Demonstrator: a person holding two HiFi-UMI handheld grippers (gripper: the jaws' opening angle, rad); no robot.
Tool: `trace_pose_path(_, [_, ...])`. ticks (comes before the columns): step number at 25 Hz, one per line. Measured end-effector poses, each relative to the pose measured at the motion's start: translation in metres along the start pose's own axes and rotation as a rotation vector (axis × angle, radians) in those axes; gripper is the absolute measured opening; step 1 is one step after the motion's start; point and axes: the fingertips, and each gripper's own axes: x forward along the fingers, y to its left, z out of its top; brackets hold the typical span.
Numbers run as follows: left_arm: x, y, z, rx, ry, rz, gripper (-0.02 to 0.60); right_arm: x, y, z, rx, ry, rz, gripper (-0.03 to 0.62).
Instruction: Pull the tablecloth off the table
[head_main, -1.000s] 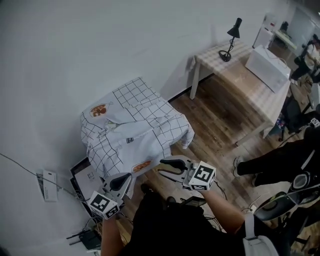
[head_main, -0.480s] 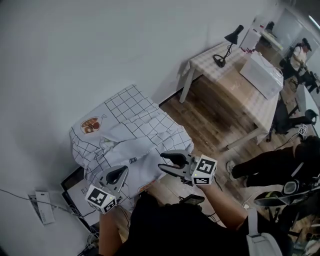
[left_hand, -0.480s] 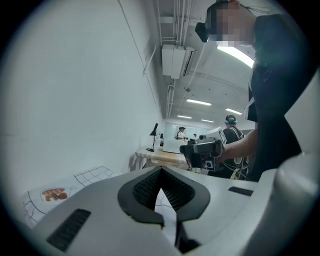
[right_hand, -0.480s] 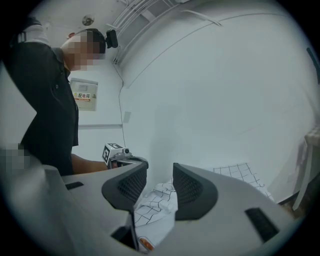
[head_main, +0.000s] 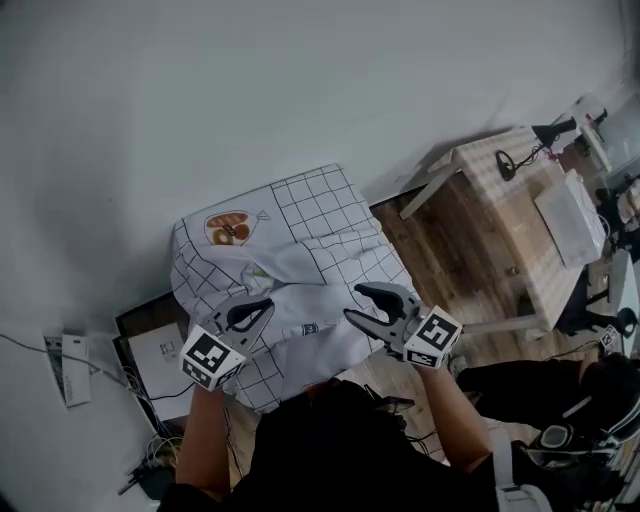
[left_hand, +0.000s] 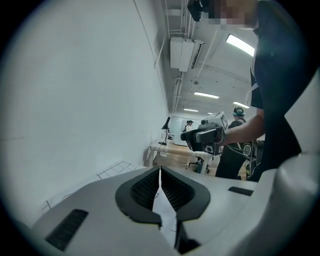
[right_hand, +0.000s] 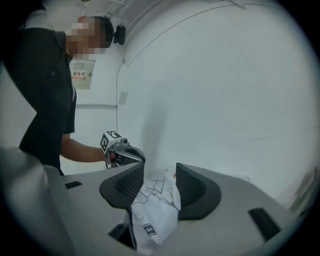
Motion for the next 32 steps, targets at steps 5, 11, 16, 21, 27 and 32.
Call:
trace_pose_path(5, [0.015, 0.033, -0.020, -0.007, 0.042, 0.025, 0.015, 0.050, -0.028, -0.008, -0.149, 0.129, 0.046, 0.225])
trace_pose_path(11, [0.055, 0.058, -0.052, 0.010, 0.146, 0.042, 0.085, 0.098, -0.063, -0.046, -0.159, 0.256, 0.135, 0.239])
trace_pose_path(16, [0.090, 0.067, -0.083, 0.052, 0.293, 0.030, 0.125, 0.121, -0.091, -0.094, -0.183, 0.385, 0.206, 0.239])
trace_pose_path(21, [0.121, 0.080, -0.110, 0.093, 0.400, 0.008, 0.164, 0.145, -0.110, -0.144, -0.266, 0.554, 0.256, 0.239])
trace_pose_path(27, [0.146, 0.081, -0.148, 0.188, 0.547, -0.031, 0.182, 0.156, -0.120, -0.197, -0.303, 0.727, 0.277, 0.239])
trace_pose_path(32, [0.162, 0.079, -0.178, 0.308, 0.669, -0.058, 0.224, 0.160, -0.123, -0.222, -0.303, 0.779, 0.290, 0.239])
